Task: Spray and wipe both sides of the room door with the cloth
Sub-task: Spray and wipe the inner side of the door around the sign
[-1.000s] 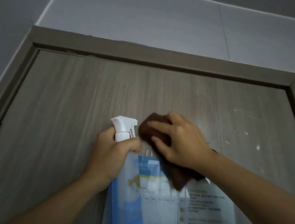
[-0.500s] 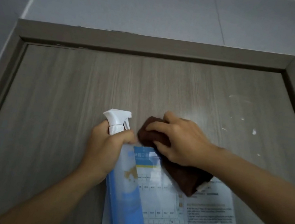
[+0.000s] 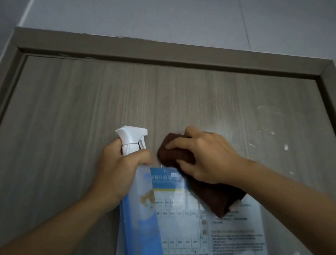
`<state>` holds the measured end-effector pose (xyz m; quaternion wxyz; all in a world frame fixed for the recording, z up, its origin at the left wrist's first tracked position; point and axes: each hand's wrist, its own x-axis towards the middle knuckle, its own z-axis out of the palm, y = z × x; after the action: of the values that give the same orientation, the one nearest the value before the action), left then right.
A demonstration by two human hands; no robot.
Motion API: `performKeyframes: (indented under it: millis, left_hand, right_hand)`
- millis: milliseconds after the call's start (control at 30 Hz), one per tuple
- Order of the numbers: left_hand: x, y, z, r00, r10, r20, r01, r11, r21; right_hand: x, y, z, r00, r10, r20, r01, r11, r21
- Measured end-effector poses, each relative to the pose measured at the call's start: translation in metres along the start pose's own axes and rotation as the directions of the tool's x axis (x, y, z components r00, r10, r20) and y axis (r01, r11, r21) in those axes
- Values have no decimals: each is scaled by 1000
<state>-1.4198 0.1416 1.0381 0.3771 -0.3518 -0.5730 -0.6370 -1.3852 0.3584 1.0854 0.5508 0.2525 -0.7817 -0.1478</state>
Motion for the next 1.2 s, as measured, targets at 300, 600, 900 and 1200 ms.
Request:
performKeyframes:
  millis: [300, 600, 900, 1200]
  left_hand:
    - [1, 1, 1, 1000, 6, -26, -5, 1000, 29]
    - [1, 0, 3, 1000, -10, -22, 11, 998, 58]
    - [2, 4, 2, 1000, -4, -28, 7, 995, 103]
    - [0, 5, 3, 999, 5, -32, -2, 995, 102]
  right_hand:
    - [64, 27, -3, 891, 358, -278, -369, 929, 14]
    - [-2, 40, 4, 989, 21, -148, -49, 981, -190]
    - [87, 42, -9, 870, 377, -317, -397, 918, 3]
    - [18, 52, -13, 986, 30, -164, -54, 988, -144]
